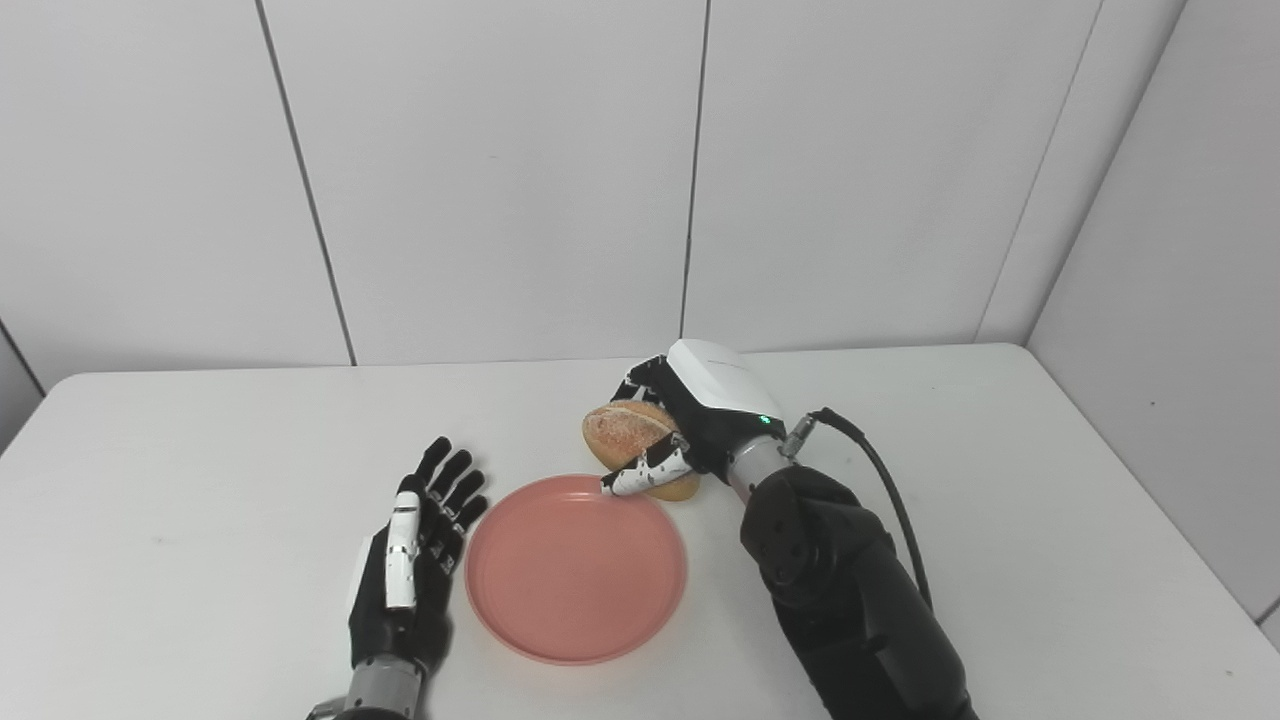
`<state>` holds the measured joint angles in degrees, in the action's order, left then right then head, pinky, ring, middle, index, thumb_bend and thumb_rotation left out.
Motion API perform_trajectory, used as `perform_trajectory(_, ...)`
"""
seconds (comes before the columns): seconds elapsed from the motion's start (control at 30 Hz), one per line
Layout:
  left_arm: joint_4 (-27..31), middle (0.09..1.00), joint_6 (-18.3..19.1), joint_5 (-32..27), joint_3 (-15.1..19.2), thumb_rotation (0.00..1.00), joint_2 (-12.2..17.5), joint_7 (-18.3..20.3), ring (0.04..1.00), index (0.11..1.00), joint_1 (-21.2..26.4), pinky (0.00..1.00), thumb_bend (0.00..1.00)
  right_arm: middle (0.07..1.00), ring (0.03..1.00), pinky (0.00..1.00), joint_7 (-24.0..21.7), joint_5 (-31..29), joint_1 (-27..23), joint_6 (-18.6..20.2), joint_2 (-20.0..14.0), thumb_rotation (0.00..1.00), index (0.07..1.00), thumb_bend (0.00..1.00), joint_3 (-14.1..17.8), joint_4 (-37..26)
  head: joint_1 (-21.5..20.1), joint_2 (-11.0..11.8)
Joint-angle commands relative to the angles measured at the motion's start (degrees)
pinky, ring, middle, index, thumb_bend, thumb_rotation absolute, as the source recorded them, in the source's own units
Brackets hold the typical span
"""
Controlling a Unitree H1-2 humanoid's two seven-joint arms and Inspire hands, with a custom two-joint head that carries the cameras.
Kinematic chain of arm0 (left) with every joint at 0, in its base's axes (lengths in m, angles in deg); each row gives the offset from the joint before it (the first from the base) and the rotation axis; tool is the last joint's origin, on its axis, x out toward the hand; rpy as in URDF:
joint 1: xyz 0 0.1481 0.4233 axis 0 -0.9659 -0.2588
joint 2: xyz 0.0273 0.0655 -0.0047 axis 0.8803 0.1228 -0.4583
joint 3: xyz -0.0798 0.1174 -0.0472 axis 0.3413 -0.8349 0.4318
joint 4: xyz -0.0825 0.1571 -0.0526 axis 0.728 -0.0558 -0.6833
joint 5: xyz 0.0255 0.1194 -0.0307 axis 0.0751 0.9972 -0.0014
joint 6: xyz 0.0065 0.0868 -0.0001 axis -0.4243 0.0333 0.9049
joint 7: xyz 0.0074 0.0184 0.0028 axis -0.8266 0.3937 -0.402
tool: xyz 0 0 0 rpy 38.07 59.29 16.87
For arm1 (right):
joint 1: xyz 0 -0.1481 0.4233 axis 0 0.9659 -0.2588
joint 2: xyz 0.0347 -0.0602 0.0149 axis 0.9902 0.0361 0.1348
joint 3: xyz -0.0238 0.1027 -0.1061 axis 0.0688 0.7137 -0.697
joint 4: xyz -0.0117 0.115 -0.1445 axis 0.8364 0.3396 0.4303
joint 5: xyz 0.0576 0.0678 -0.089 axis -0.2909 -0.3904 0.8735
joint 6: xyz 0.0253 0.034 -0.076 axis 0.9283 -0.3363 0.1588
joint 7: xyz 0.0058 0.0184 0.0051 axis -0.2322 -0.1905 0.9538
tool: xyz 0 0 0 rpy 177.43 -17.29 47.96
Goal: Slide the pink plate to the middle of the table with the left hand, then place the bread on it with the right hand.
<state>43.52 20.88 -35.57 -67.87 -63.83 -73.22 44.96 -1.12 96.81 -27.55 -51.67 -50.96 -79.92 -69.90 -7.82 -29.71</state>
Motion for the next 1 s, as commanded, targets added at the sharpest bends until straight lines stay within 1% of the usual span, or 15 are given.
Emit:
perform_trajectory(0.0,-1.34,0.9,2.25,0.99,-0.73,1.0,-0.87,-1.2,0.887,0.884,-2.19,0.88,0.36,0.378,0.289,0.21,1.43,0.02,-1.34,-1.68,-0.25,0.13,0.484,0.51,-1.41,-0.69,0.83,-0.31)
perform_trajectory(0.07,-1.15,0.897,2.32,1.56,-0.99,1.0,-1.01,-1.52,0.885,0.881,-2.26,0.88,0.37,0.372,0.287,0.21,1.58,0.0,-1.18,-1.55,-0.31,0.13,0.484,0.51,-2.66,-0.18,1.07,-0.39)
perform_trajectory(0.1,-0.97,0.896,2.33,1.85,-1.21,1.0,-1.03,-1.6,0.884,0.88,-2.34,0.88,0.37,0.372,0.287,0.21,1.55,-0.01,-1.05,-1.64,-0.39,0.13,0.484,0.51,-3.4,0.09,1.95,-0.77)
perform_trajectory(0.13,-0.85,0.897,2.33,2.07,-1.34,1.0,-1.05,-1.63,0.885,0.882,-2.4,0.88,0.38,0.409,0.32,0.24,1.54,-0.05,-0.99,-1.65,-0.48,0.13,0.487,0.51,-3.95,0.26,1.95,-0.77)
perform_trajectory(0.17,-0.79,0.899,2.37,2.15,-1.47,1.0,-1.05,-1.59,0.886,0.883,-2.41,0.88,0.38,0.422,0.332,0.25,1.36,-0.01,-0.93,-1.53,-0.45,0.13,0.488,0.51,-4.64,0.64,2.8,-1.07)
perform_trajectory(0.23,-0.74,0.901,2.43,2.23,-1.66,1.0,-1.04,-1.62,0.889,0.885,-2.42,0.88,0.39,0.427,0.334,0.25,1.42,-0.24,-0.86,-1.49,-0.34,0.13,0.488,0.51,-5.64,1.55,3.49,-1.34)
perform_trajectory(0.3,-0.63,0.898,2.66,2.31,-1.82,1.0,-1.09,-1.8,0.887,0.884,-2.4,0.88,0.38,0.433,0.34,0.26,1.93,-0.72,-0.76,-1.63,-0.04,0.13,0.488,0.51,-6.3,2.59,3.97,-1.56)
perform_trajectory(0.5,0.05,0.899,3.61,2.65,-2.29,1.0,-1.42,-2.49,0.892,0.887,-2.38,0.88,0.4,0.417,0.32,0.24,3.29,-1.27,-0.75,-1.88,0.48,0.13,0.487,0.51,-8.55,5.31,5.21,-2.12)
perform_trajectory(0.63,0.4,0.889,3.75,3.07,-2.48,1.0,-1.63,-2.96,0.887,0.875,-2.41,0.88,0.39,0.45,0.352,0.26,3.29,-0.57,-1.12,-1.28,0.45,0.13,0.49,0.51,-10.47,6.89,5.56,-2.24)
perform_trajectory(0.8,0.86,0.891,3.88,3.77,-2.79,1.0,-1.79,-3.4,0.887,0.877,-2.35,0.88,0.38,0.413,0.309,0.22,3.86,-1.01,-0.87,-1.12,1.01,0.13,0.488,0.51,-11.65,9.08,5.85,-2.59)
perform_trajectory(0.97,0.61,0.89,3.19,4.7,-2.84,1.0,-2.18,-4.11,0.882,0.874,-2.13,0.87,0.37,0.386,0.278,0.19,4.51,-0.4,-0.31,-0.59,1.12,0.13,0.489,0.51,-12.69,10.2,6.19,-2.89)
